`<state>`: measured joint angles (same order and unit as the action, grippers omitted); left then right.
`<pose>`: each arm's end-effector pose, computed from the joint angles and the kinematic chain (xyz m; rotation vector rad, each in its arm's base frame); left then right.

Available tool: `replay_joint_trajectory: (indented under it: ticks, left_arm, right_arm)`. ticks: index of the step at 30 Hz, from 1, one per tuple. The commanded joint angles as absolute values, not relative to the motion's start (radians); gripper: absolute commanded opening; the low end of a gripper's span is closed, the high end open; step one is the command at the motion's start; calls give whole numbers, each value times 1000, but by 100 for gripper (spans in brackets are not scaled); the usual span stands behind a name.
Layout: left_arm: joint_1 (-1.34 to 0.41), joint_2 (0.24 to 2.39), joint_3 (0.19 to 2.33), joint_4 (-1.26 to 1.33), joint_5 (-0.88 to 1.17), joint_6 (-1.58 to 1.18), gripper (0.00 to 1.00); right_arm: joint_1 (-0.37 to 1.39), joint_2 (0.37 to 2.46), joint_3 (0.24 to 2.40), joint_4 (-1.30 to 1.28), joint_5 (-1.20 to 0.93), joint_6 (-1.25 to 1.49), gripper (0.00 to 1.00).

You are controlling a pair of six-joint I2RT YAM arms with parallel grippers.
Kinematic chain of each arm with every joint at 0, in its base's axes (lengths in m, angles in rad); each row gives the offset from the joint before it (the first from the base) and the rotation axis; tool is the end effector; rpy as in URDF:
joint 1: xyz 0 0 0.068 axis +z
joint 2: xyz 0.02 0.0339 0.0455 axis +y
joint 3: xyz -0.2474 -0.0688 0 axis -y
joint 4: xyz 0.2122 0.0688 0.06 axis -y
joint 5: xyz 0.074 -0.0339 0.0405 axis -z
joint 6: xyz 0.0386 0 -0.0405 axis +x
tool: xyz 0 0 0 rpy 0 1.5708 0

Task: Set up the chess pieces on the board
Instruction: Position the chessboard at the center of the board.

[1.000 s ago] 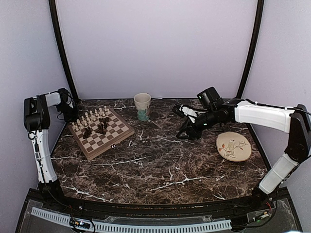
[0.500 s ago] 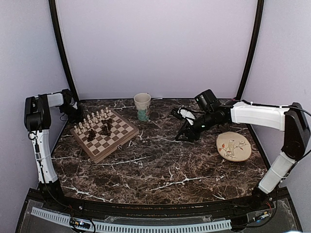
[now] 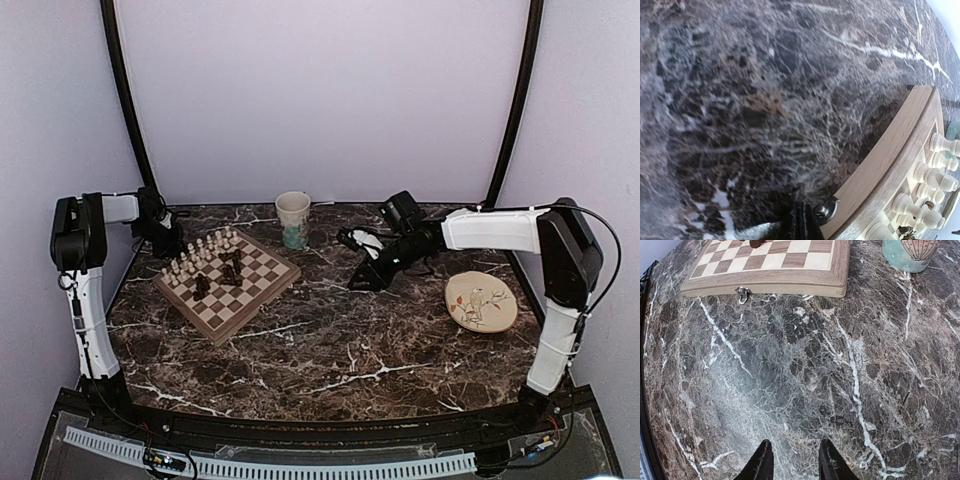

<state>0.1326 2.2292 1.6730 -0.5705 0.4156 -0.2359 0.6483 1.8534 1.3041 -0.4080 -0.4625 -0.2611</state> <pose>0.4285 0.0414 0.1494 -0.3630 2.6394 -0.5914 0.2796 0.2334 0.2027 -1.2813 2.1911 0.7391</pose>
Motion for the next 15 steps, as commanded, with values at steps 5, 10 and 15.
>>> replay_joint_trajectory:
  ticks: [5, 10, 15]
  left_arm:
    - [77, 2143, 1541, -592, 498, -256, 0]
    - [48, 2109, 1484, -577, 515, -263, 0]
    - [15, 2052, 1404, -561, 534, -278, 0]
  right_arm:
    - [658, 1958, 1428, -390, -465, -205, 30]
    - [659, 1970, 1425, -389, -459, -205, 30]
    - [658, 1971, 1400, -387, -444, -211, 29]
